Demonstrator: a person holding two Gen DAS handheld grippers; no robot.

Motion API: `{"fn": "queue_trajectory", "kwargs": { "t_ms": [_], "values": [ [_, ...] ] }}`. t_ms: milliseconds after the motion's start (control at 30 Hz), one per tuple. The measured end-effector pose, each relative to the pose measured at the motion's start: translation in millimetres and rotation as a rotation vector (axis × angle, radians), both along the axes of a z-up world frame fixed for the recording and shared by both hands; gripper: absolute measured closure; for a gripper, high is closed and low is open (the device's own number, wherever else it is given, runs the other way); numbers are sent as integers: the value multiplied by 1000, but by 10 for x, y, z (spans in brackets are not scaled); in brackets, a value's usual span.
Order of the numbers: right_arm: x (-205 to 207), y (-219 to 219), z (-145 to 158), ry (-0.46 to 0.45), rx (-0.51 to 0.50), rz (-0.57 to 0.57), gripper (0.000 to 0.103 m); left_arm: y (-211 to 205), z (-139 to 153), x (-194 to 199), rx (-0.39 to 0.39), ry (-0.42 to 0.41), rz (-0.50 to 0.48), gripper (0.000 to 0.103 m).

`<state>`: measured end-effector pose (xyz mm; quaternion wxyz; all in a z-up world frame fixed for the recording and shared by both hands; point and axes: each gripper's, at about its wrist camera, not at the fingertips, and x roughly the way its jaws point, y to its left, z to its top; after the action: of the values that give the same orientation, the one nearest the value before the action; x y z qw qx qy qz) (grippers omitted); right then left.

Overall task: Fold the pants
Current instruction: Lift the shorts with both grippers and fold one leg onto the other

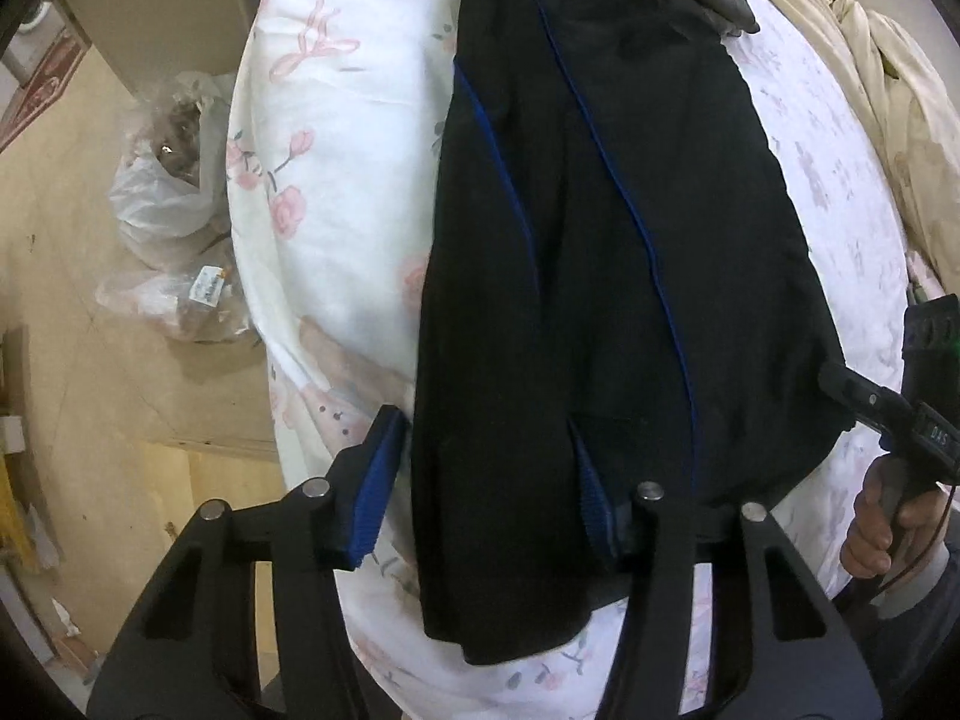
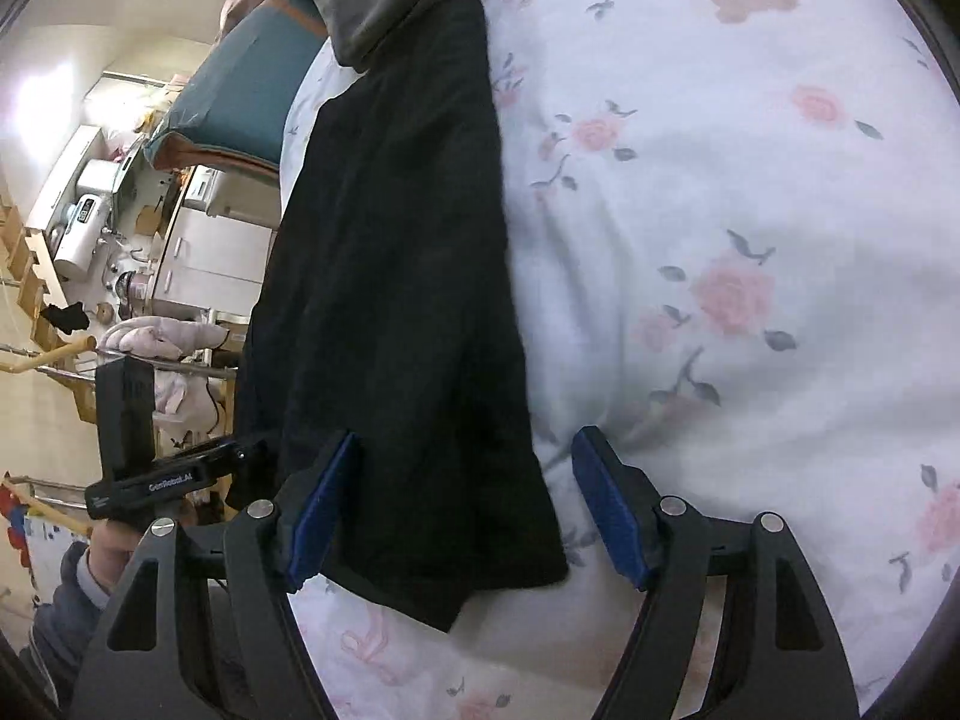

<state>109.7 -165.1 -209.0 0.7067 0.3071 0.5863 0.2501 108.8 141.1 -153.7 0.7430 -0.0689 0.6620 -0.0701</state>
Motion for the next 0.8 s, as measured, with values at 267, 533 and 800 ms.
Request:
{"fn": "queue_trajectory", "kwargs": {
  "t_ms": [267, 533, 800],
  "values": [
    [-48, 68, -55, 24, 29, 37, 42, -143, 89, -56, 81, 4, -40, 54],
    [-15, 203, -81, 25, 10, 91, 51, -151, -2, -29, 81, 6, -30, 57],
    [0, 316, 129, -72, -40, 132, 91, -339, 237, -77, 139, -65, -113, 99]
  ]
}}
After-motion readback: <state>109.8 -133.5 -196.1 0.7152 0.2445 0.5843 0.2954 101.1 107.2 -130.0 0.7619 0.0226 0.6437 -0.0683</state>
